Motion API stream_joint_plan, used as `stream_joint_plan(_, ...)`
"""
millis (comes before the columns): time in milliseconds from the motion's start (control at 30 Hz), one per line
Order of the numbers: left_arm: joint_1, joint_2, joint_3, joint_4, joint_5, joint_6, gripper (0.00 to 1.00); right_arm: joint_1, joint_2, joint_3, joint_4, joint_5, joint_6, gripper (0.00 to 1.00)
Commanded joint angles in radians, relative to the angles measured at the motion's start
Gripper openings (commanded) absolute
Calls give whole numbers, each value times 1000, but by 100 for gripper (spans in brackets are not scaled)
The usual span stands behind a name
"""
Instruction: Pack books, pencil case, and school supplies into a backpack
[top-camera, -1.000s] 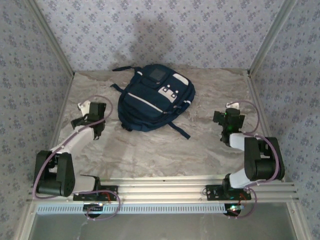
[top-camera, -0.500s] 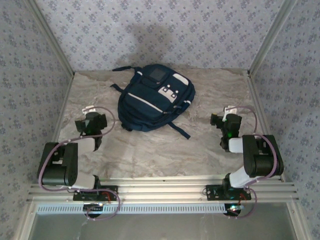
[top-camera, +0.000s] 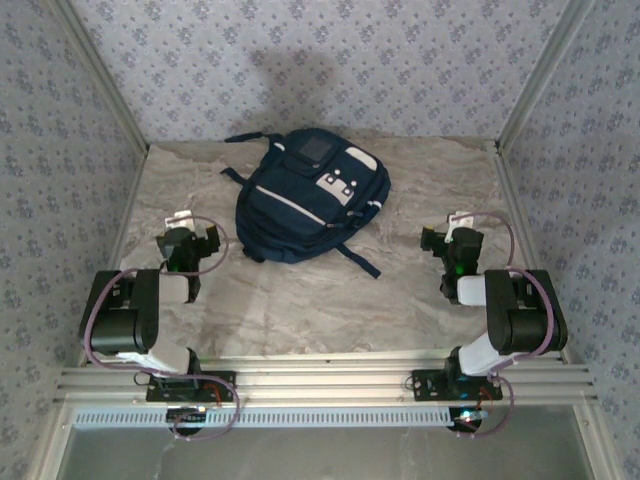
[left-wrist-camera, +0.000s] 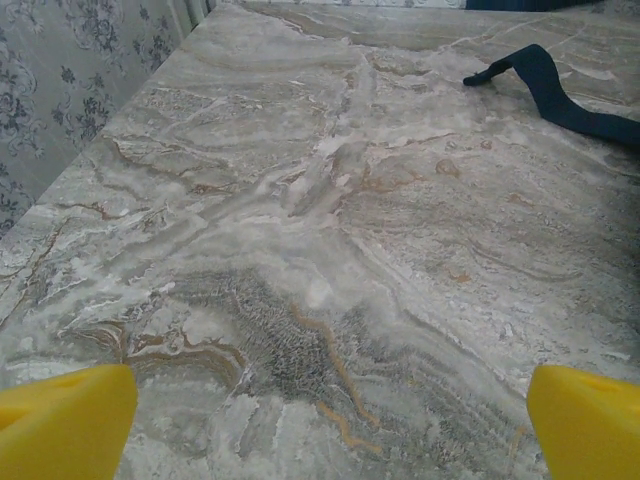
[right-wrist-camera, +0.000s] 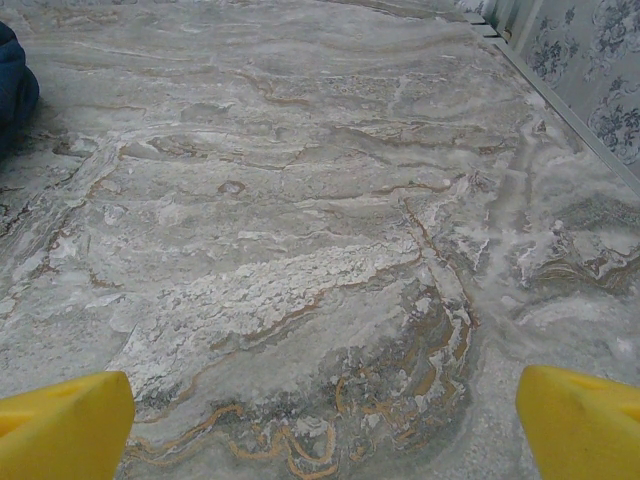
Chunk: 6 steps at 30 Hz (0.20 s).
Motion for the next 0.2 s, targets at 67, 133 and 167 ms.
stream_joint_plan(67,-9,3,6,36,17,15,99,4,4,9,29,10,-13,100)
stream_joint_plan(133,-10,2,6,36,16,15,99,4,4,5,35,10,-13,100)
stream_joint_plan(167,-10,2,6,36,15,15,99,6,4,7,34,11,-13,100)
